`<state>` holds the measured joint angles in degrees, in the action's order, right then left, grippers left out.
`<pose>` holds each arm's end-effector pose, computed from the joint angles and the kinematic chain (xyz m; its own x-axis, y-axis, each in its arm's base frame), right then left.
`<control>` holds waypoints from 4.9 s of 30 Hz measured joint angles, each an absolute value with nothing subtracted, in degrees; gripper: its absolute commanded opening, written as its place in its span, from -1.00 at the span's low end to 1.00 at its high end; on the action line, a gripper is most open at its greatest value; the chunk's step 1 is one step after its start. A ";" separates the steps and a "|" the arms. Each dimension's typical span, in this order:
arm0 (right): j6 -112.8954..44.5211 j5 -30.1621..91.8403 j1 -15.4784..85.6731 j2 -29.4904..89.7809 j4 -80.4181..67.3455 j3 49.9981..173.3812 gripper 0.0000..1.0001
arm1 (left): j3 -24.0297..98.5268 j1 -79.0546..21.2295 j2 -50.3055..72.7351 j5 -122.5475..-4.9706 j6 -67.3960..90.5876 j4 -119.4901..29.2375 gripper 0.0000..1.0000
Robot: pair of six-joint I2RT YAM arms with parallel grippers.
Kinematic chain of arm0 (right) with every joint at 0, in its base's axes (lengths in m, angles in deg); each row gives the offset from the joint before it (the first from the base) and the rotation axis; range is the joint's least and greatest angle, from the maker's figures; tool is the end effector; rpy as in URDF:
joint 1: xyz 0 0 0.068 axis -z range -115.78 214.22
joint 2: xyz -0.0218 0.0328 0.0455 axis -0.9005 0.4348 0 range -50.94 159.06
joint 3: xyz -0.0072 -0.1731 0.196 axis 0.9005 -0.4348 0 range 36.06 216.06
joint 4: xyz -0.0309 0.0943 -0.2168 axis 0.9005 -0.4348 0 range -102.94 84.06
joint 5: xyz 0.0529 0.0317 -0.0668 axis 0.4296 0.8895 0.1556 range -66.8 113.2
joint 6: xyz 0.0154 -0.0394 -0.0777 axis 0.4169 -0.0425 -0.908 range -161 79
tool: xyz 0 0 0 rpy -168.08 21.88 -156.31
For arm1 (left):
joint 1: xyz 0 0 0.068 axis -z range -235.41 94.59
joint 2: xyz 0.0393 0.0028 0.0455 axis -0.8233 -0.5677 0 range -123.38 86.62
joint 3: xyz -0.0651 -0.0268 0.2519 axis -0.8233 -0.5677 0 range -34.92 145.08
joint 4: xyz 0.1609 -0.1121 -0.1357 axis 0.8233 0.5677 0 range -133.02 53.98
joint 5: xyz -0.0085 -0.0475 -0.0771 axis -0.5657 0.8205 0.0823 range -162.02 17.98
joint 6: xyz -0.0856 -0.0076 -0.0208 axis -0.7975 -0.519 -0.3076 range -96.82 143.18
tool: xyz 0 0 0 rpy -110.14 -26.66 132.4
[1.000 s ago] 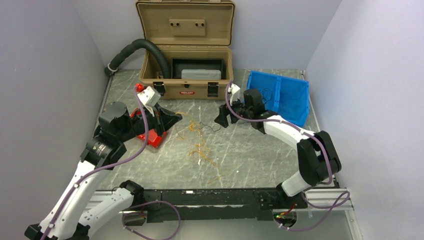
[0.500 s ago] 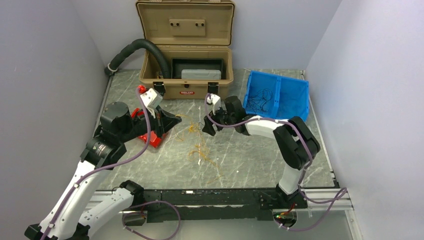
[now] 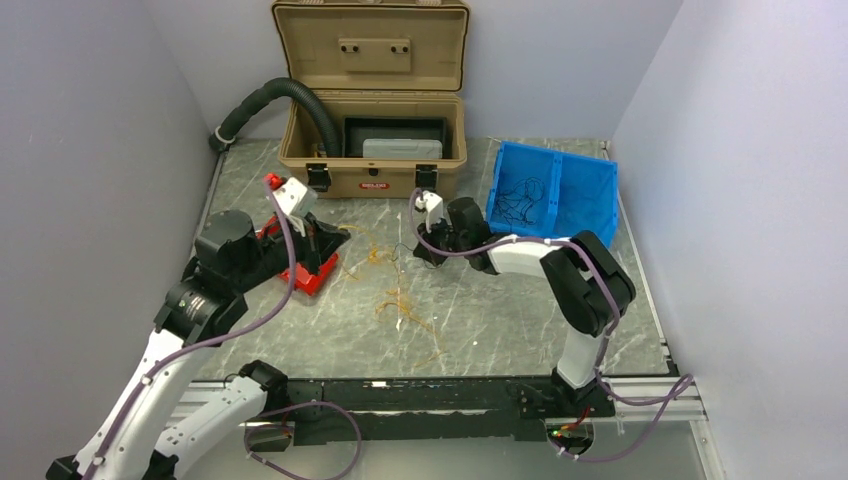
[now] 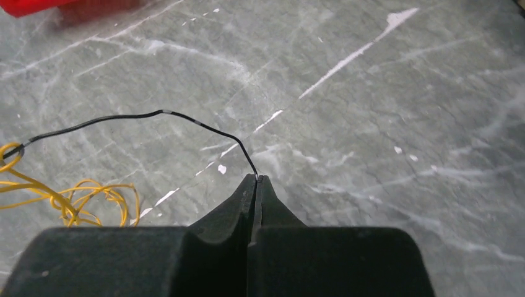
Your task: Untangle the cables
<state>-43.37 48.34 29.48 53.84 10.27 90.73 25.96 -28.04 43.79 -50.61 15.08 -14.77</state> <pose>0.3033 0.2511 0.1461 -0.4245 -0.3399 -0.8392 -0.8239 0.5293 0.2024 0.1383 -0.1040 0.3843 -0.2608 -0.0125 -0.9653 0.7175 0.6665 -0.2025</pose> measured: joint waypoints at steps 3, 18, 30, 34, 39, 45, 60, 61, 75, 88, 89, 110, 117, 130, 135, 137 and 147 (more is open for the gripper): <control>-40.95 47.10 30.60 51.58 9.30 89.94 -1.00 | 25.96 -27.99 45.58 -58.35 14.90 -14.01 -1.00; -26.81 44.28 45.53 37.79 2.05 90.21 -1.00 | 21.09 -27.95 53.61 -90.70 11.43 -11.78 -1.00; -22.92 42.99 53.66 33.79 -4.75 97.59 -1.00 | 18.60 -27.95 53.58 -86.09 11.80 -13.85 -1.00; -22.08 43.89 56.28 33.79 -5.36 103.82 -1.00 | 18.44 -27.95 51.46 -77.34 13.09 -15.80 -1.00; -19.22 47.60 64.15 35.04 -0.79 104.74 -1.00 | 18.42 -27.95 49.58 -67.16 14.47 -17.88 -1.00; -16.62 50.40 70.51 42.49 5.15 104.48 -1.00 | 18.42 -27.95 49.21 -61.96 15.73 -18.77 -1.00; -17.78 47.89 70.51 44.33 9.83 93.00 -1.00 | 18.42 -27.95 47.51 -59.62 17.61 -19.62 -1.00; -18.06 47.62 70.51 44.44 9.46 93.68 -1.00 | 18.42 -27.95 47.44 -59.62 17.63 -19.65 -1.00; -19.53 46.03 70.53 52.76 6.35 119.34 -1.00 | 18.51 -27.95 46.22 -59.66 18.03 -19.62 -1.00; -19.11 45.35 69.37 54.10 9.17 106.01 -1.00 | 18.86 -27.95 45.34 -59.79 18.07 -19.62 -1.00; -19.02 45.09 69.00 54.10 9.17 104.43 -1.00 | 18.84 -27.95 45.43 -59.79 18.05 -19.62 -1.00; -16.84 31.73 60.93 51.82 1.04 97.92 -1.00 | 18.68 -27.95 47.92 -59.57 17.98 -19.60 -1.00; -15.44 23.08 59.67 53.25 -7.61 105.51 -1.00 | 18.68 -27.95 48.16 -59.31 17.94 -19.58 -1.00; -15.59 20.50 60.59 60.74 -13.30 124.76 -1.00 | 18.68 -27.95 48.14 -59.24 18.03 -18.27 -1.00; -16.12 19.47 62.44 62.75 -13.03 128.17 -1.00 | 18.68 -27.95 47.60 -59.27 18.09 -18.23 -1.00; -16.45 18.60 62.84 63.15 -12.05 128.48 -1.00 | 18.77 -27.95 47.20 -59.27 18.16 -18.20 -1.00; -18.78 15.60 61.63 60.70 3.67 114.64 -1.00 | 19.12 -27.95 45.91 -59.33 18.68 -17.94 -1.00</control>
